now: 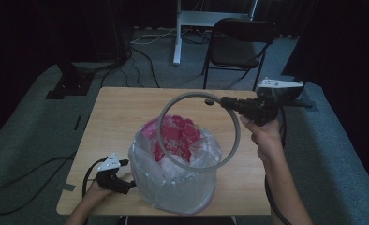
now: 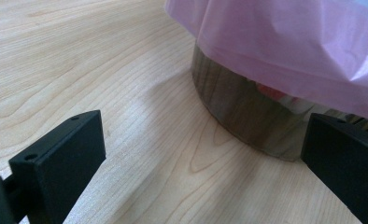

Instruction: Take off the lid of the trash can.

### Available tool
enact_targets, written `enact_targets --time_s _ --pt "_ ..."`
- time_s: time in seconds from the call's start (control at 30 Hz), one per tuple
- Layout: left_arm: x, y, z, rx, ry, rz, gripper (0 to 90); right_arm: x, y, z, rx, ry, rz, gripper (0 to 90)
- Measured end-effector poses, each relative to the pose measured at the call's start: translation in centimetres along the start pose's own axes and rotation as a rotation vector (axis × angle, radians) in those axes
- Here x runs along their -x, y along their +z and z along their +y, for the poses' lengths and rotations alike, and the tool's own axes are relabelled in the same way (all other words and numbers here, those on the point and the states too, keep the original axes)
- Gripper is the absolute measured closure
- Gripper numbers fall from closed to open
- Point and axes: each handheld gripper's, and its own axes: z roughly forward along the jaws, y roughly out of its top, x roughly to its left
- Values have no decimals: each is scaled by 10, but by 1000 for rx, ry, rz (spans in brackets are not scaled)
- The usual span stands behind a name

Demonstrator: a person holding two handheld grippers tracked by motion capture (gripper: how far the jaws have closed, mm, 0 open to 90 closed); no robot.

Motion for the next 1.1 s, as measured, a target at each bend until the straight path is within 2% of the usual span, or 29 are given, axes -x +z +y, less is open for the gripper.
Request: enact_targets --time_s 0.37,0.53,0.6,0.63,0.77,0.93,1.1 --pt "-1 -1 -1 -4 -4 5 0 35 -50 -5 57 67 -120 839" --pt "1 -3 -2 -6 -4 4 0 56 -72 -16 66 105 -168 838" --pt "2 -3 -2 -10 -2 3 0 60 -76 -18 60 109 -179 838" --pt "2 -4 -2 -11 -2 2 0 67 -85 -23 62 125 -199 838" --pt "1 -4 -4 -18 -10 7 0 79 -102 -34 73 158 -227 838" --pt "2 -7 -5 -20 -10 9 0 92 -109 -50 64 185 -255 838" --pt "1 -7 -7 -24 -16 9 0 104 -106 -69 36 215 -270 839"
